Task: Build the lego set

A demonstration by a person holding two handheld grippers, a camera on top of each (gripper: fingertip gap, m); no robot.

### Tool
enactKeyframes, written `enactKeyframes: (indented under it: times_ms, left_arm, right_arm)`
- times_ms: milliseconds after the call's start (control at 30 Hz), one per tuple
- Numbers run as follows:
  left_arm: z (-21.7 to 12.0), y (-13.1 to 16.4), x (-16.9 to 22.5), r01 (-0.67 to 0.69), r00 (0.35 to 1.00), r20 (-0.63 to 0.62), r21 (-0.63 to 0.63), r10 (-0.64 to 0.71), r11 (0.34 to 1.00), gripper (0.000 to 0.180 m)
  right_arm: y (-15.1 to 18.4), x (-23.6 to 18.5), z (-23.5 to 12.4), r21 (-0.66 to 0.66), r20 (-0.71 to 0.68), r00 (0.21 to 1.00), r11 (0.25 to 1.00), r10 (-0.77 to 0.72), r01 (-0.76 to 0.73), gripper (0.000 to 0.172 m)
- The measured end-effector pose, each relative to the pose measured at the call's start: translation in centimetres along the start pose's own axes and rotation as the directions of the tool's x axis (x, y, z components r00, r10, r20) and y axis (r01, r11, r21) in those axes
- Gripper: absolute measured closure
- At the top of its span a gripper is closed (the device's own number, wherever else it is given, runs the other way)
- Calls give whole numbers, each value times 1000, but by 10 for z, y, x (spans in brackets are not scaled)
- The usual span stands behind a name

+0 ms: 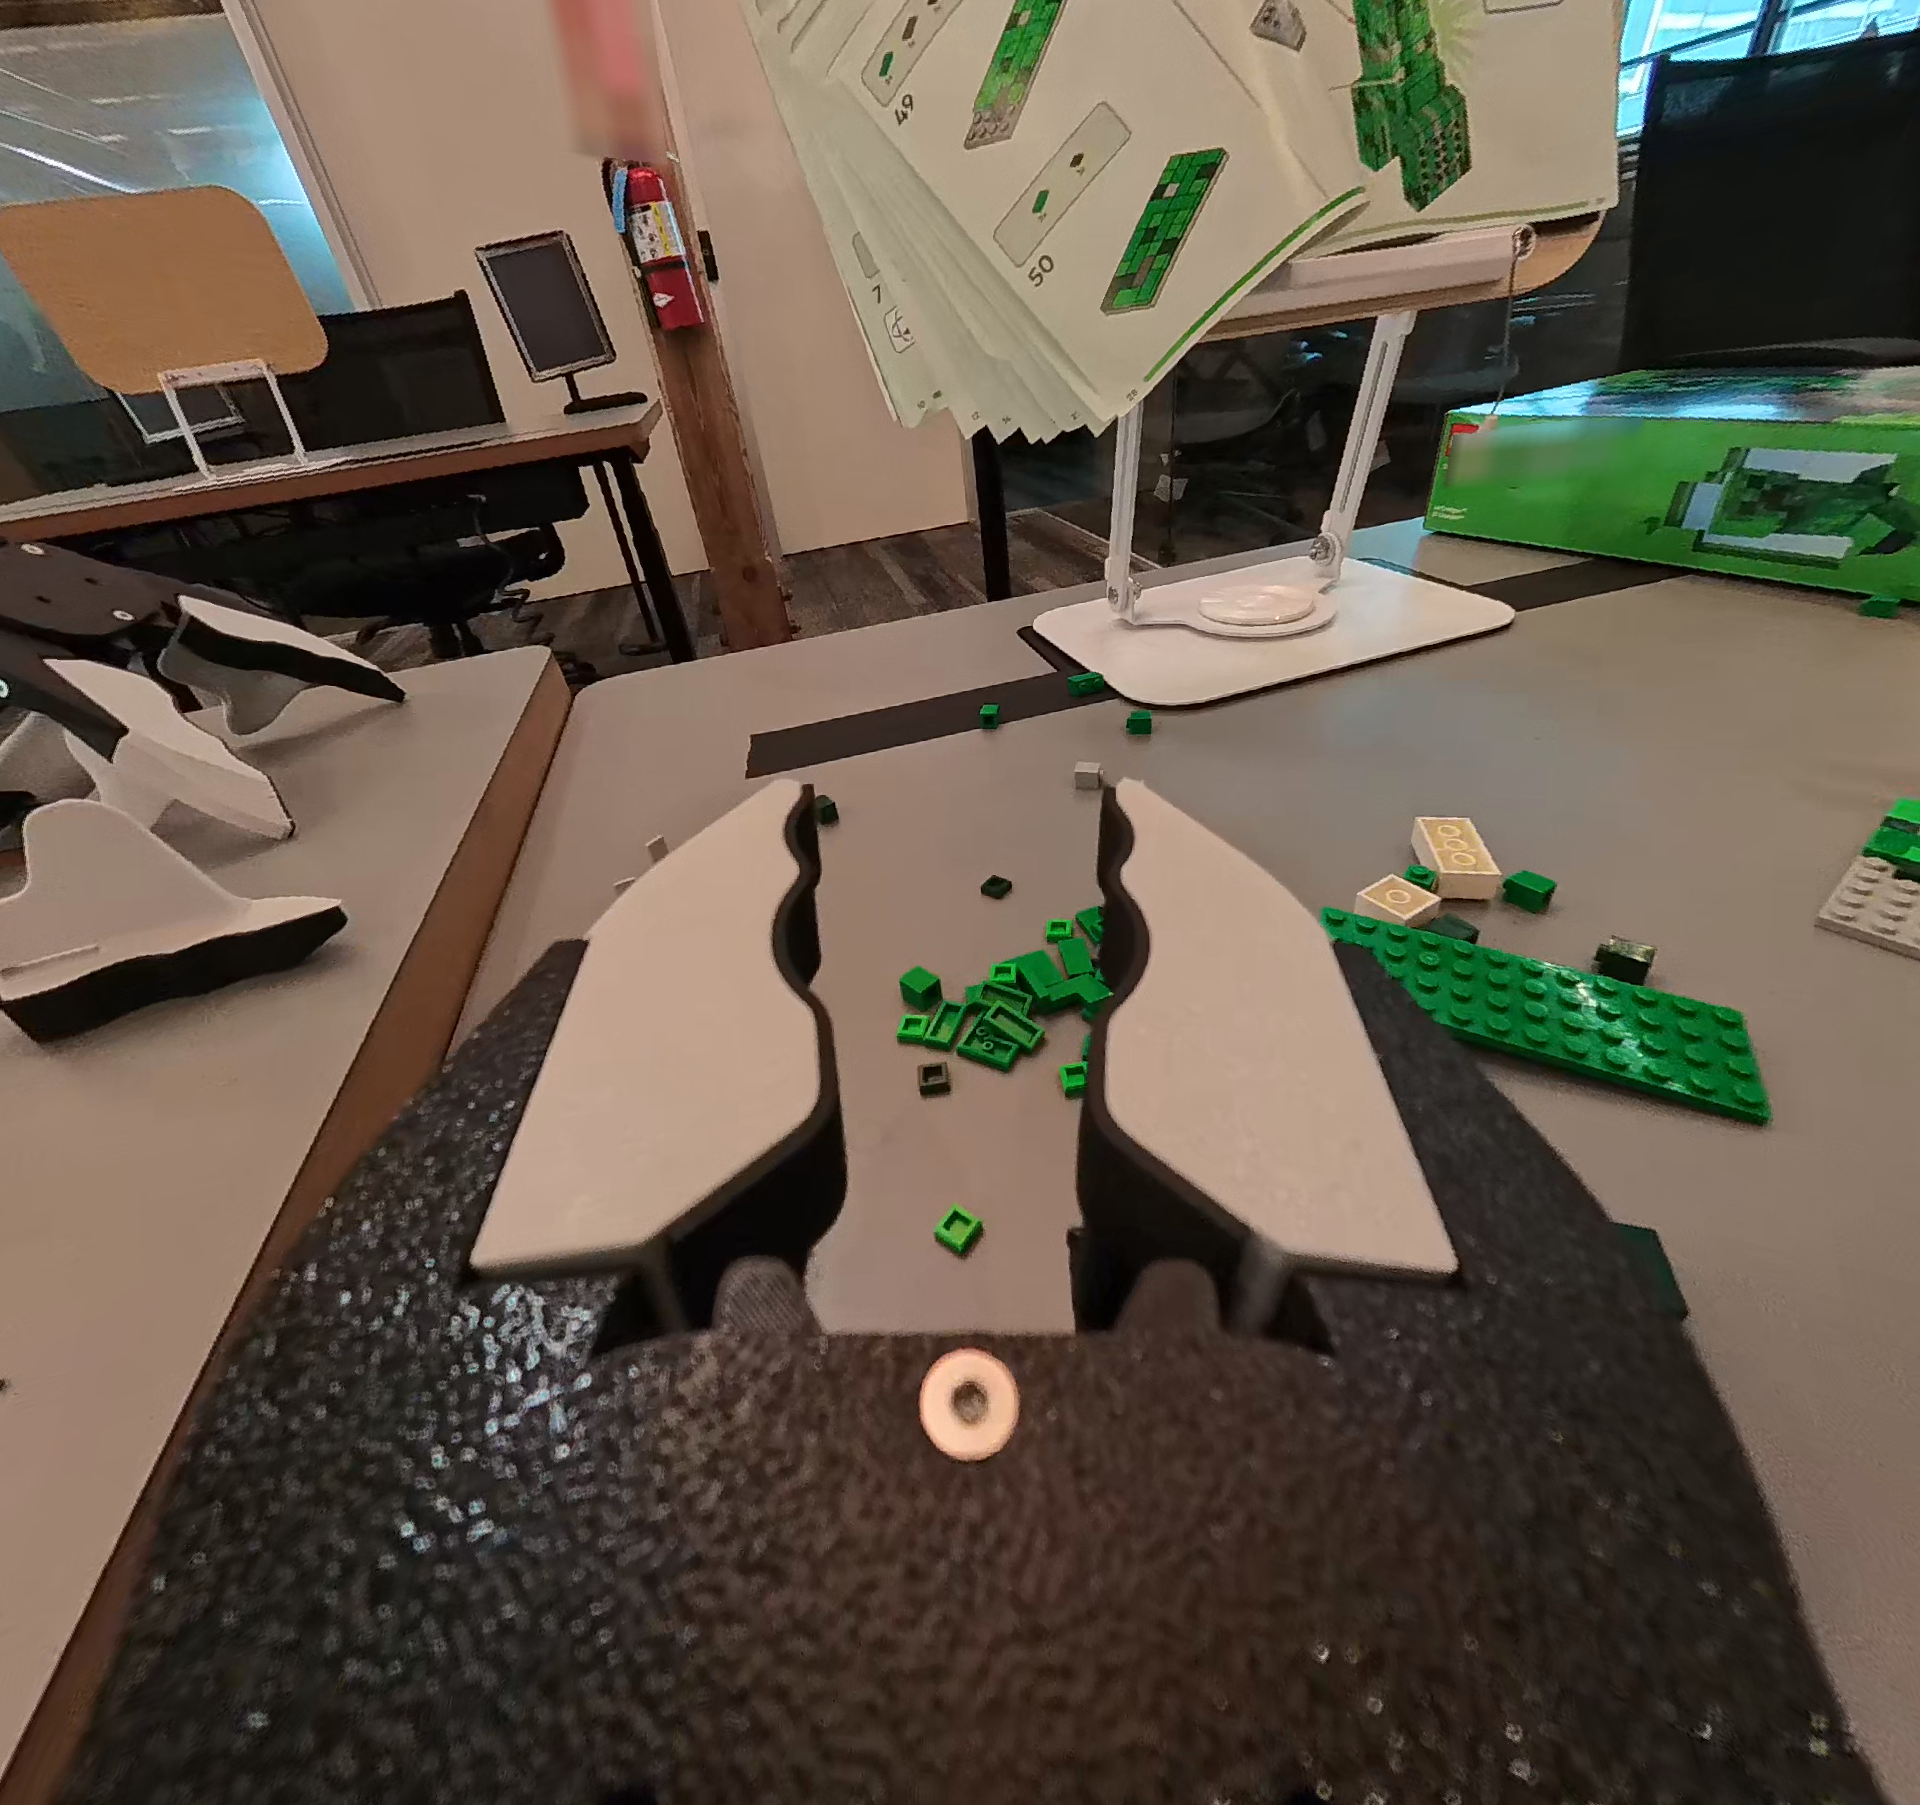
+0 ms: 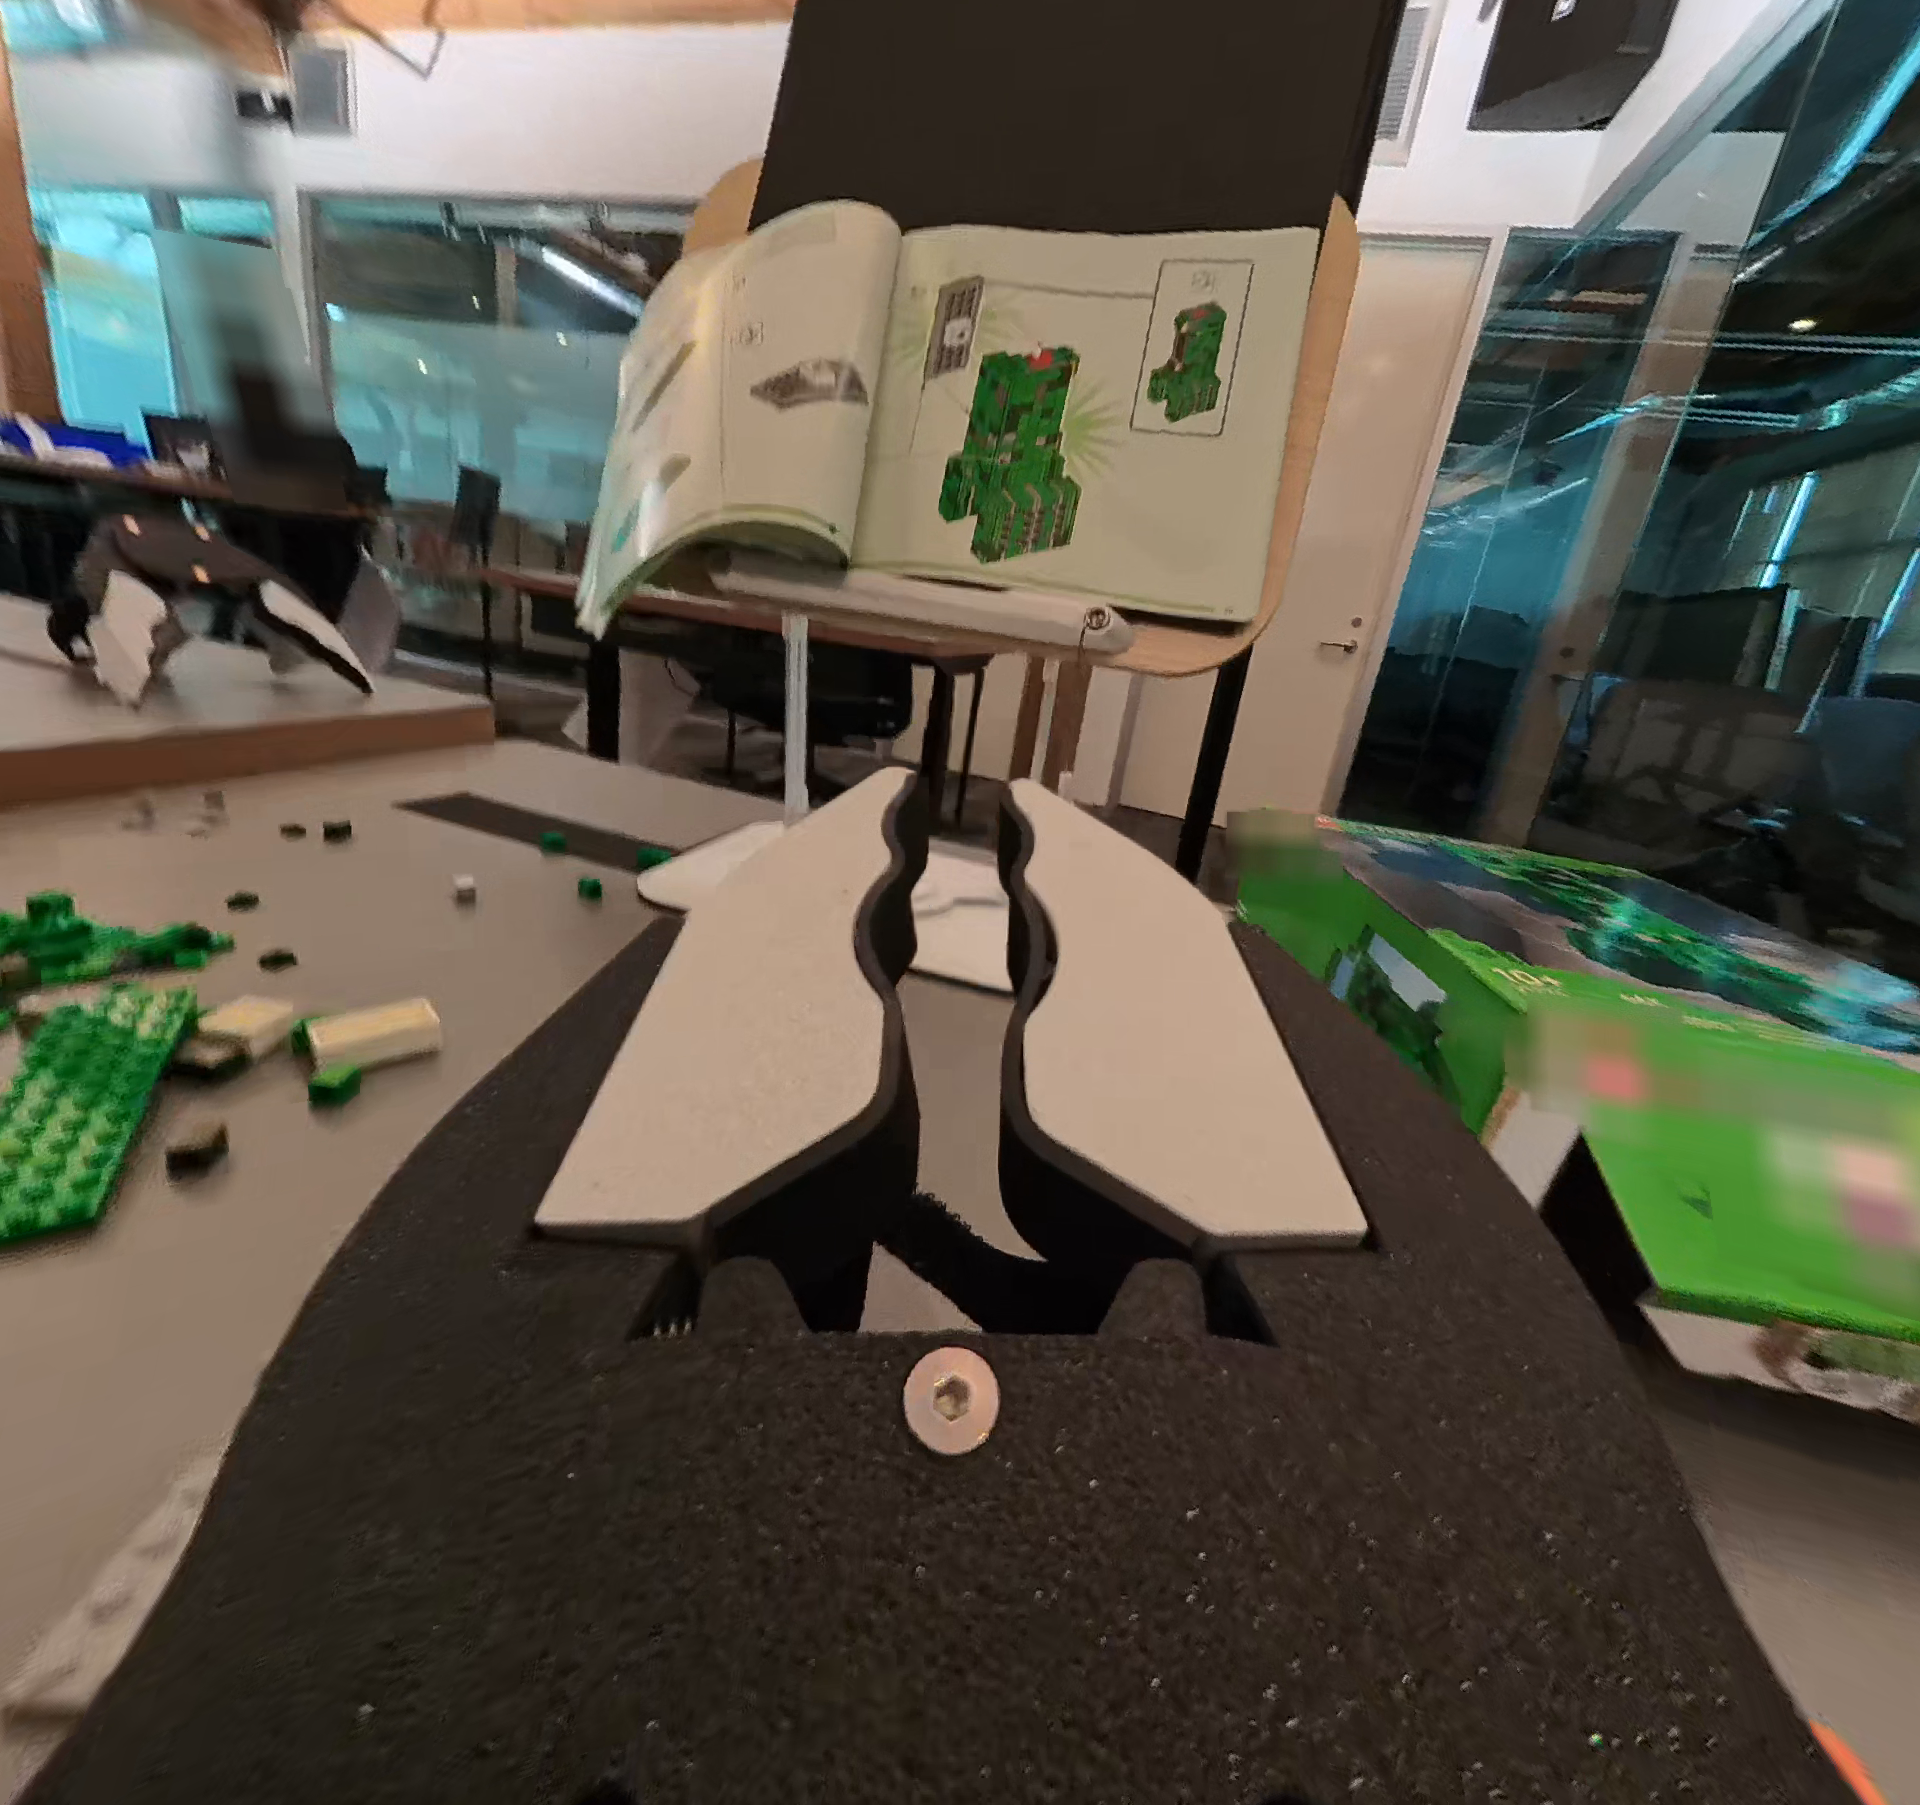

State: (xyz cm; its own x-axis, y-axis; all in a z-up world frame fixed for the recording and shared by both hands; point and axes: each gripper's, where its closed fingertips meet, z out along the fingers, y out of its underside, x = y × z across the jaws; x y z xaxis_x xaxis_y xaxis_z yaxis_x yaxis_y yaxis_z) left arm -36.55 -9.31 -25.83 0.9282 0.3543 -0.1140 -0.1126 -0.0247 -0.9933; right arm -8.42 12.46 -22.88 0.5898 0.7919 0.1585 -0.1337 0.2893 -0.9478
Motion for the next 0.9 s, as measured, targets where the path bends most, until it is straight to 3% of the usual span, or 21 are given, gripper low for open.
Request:
enactKeyframes:
  times_ms: [333, 900]
  left_arm:
    - [3, 0, 3, -38, 999, -15, 1, 38, 999, 135]
    - [5, 1, 9, -62, 997, -35, 0, 62, 998, 138]
  right_arm:
    - [4, -27, 44, 42, 111, 988, 993, 105, -110, 161]
    - [7, -51, 47, 4, 174, 965, 980, 194, -197, 161]
